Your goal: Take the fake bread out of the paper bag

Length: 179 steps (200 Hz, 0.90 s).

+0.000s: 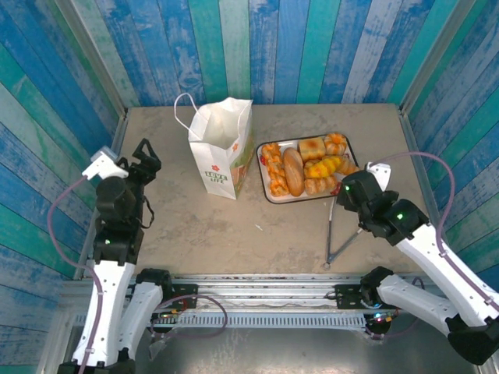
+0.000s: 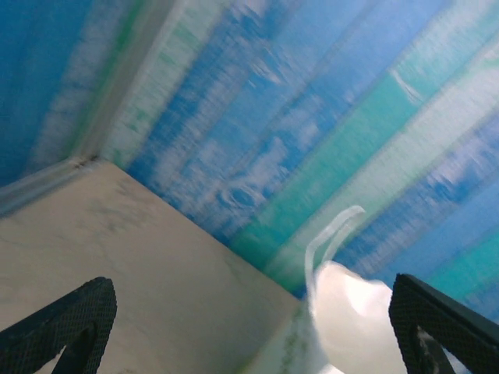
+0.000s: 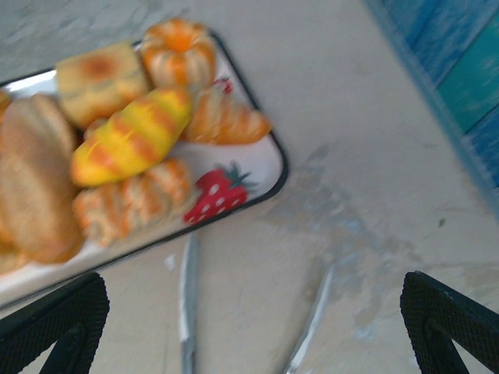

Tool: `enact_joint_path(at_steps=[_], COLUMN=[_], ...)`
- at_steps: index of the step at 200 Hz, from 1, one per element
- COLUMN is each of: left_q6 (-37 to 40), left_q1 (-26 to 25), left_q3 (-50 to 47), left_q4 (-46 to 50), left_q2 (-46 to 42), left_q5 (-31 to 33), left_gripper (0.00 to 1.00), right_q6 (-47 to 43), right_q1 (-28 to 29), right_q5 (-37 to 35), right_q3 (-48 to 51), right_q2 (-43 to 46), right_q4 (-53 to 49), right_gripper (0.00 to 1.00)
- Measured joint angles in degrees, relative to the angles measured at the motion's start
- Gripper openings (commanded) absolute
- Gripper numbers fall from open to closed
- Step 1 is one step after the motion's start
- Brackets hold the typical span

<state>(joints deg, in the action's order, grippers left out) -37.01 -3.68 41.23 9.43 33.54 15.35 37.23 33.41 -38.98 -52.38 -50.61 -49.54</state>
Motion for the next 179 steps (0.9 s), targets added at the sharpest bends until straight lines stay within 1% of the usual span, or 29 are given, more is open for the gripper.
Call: enact_joint_path(at_steps=[20,41,59,72,92,114,147,179], left_q6=[-0.2,-0.3,-0.2,0.7,3.1,7.8,16.3,23.8], left_q1=[0.0,0.0,0.0,0.0,0.0,0.0,0.0,0.0], left_q3=[-5.9,-12.0,-16.6,-19.1,-21.6,-23.5,-25.4,-27.5], left_q4=[-2.7,-6.5,-10.5,-14.4,-20.5,-27.8,-38.9,-48.6], left_q2=[-2.1,-2.1,-0.9,1.2,5.7,12.1,21.9,28.6], left_q5=[6.1,10.5,12.9,13.5,13.5,12.7,8.4,2.8], left_gripper=[0.94,0.94,0.94,0.94,0.94,0.94,0.94,0.94], right_q6=[-2.4,-8.2,-13.7,-17.4,-21.4,-25.3,-30.6,-32.6], right_q1=[-0.6,-1.4,-2.8,-4.6,-8.7,-12.0,-13.3,-14.0], right_q5=[-5.1,-8.5,-9.0,-8.1,-5.2,-2.3,0.0,1.1], right_q3=[1.3,5.4,10.1,13.0,15.6,17.6,23.2,27.6], right_q2=[-0.9,-1.0,-0.9,-0.9,-1.2,-1.9,-3.2,-4.4], right_q4=[4.4,13.1,21.7,27.1,33.7,40.4,50.3,57.0], right_gripper=[1.0,1.0,1.0,1.0,1.0,1.0,1.0,1.0])
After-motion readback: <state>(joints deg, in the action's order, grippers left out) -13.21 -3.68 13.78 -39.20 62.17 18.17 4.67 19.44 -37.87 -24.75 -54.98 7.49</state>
